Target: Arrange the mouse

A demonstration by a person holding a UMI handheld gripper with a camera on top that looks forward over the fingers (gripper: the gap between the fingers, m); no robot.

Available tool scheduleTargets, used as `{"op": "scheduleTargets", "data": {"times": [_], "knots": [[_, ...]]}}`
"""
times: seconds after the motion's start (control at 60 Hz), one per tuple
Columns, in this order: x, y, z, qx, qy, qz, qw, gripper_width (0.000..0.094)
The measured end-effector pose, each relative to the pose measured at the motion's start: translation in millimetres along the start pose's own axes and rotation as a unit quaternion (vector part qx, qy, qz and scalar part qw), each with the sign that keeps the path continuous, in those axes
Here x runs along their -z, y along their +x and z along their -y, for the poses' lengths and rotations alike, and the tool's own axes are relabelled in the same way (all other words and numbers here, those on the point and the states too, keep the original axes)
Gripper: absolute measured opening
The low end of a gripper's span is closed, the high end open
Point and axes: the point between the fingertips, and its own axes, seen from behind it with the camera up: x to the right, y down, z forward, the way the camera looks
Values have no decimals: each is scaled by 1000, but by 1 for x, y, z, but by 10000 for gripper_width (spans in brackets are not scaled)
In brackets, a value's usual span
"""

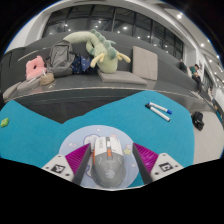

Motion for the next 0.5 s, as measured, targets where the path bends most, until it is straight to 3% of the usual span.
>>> {"op": "scheduleTargets", "data": {"times": [0.017, 0.05, 0.233, 0.367, 0.5], "knots": [[3, 1, 2, 2, 3, -1, 1000, 876], [10, -1, 9, -1, 9, 3, 1000, 841], [131, -34, 24, -28, 58, 46, 997, 857], [232, -61, -10, -9, 86, 55, 995, 848], [301, -81, -66, -15, 74, 69, 995, 855]]}}
